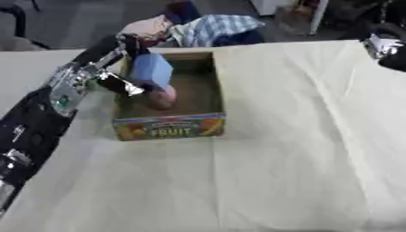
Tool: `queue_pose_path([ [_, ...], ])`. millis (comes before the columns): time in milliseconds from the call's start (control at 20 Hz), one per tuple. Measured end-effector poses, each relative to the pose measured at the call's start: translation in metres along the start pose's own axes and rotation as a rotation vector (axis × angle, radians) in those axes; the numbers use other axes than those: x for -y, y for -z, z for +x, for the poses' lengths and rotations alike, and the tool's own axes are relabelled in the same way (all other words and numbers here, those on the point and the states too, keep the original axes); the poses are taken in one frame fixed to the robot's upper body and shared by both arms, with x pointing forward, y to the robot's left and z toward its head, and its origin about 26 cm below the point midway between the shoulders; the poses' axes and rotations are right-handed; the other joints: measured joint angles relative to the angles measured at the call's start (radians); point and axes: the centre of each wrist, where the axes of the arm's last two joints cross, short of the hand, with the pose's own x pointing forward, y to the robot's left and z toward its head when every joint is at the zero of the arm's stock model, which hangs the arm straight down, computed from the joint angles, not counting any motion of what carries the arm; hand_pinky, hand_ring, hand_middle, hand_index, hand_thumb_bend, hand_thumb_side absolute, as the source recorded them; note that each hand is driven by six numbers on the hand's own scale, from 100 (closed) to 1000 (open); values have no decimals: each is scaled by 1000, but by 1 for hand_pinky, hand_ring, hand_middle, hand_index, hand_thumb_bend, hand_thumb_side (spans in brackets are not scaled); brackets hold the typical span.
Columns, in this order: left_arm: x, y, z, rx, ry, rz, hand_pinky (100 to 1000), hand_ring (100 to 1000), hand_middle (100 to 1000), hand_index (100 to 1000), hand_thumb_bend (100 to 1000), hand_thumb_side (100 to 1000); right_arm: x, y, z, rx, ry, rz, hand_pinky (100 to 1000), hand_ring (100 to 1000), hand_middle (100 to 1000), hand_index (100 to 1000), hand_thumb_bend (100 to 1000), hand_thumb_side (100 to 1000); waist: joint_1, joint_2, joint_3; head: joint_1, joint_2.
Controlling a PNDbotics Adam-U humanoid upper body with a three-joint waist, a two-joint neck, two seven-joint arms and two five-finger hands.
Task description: Pick up objects on the table and place them in the box.
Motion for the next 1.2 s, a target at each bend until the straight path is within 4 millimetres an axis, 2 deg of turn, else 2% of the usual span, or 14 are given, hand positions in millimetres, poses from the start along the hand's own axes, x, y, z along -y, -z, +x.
queue_pose_path([
  [100, 3, 1, 1, 8, 23, -24, 749, 725, 720, 820, 393, 585, 0, 1, 1, 2, 1, 0, 582, 678, 761, 917, 100, 577, 1, 2, -1, 2, 0],
  [150, 4, 2, 2, 10, 32, -32, 782, 770, 784, 863, 496, 721, -1, 2, 1, 3, 2, 0, 582, 678, 761, 917, 100, 577, 2, 2, -1, 2, 0],
  [250, 4, 2, 3, 14, 44, -32, 818, 813, 837, 894, 571, 815, -2, 2, 1, 4, 2, 0, 582, 678, 760, 917, 100, 576, 4, 2, 1, 1, 0],
  [350, 3, 2, 4, 11, 47, -16, 838, 840, 868, 912, 558, 877, -2, 2, 1, 3, 1, 1, 581, 677, 760, 916, 100, 575, 5, 2, 5, -2, 0],
  [700, -20, -7, 3, 17, 65, 43, 873, 883, 924, 953, 589, 928, -3, -2, -2, -11, 4, 1, 581, 676, 758, 916, 100, 574, 5, -5, 25, -14, 0],
  [950, -33, -17, -3, -8, 72, 53, 849, 861, 900, 933, 584, 851, -3, -2, -2, -11, 4, 1, 582, 676, 758, 915, 100, 573, 4, -10, 30, -16, 0],
  [1200, -49, -45, -25, -125, 91, 78, 847, 858, 892, 927, 645, 768, -6, -6, -4, -24, 10, 7, 580, 674, 756, 914, 100, 573, 11, -17, 35, -20, 0],
])
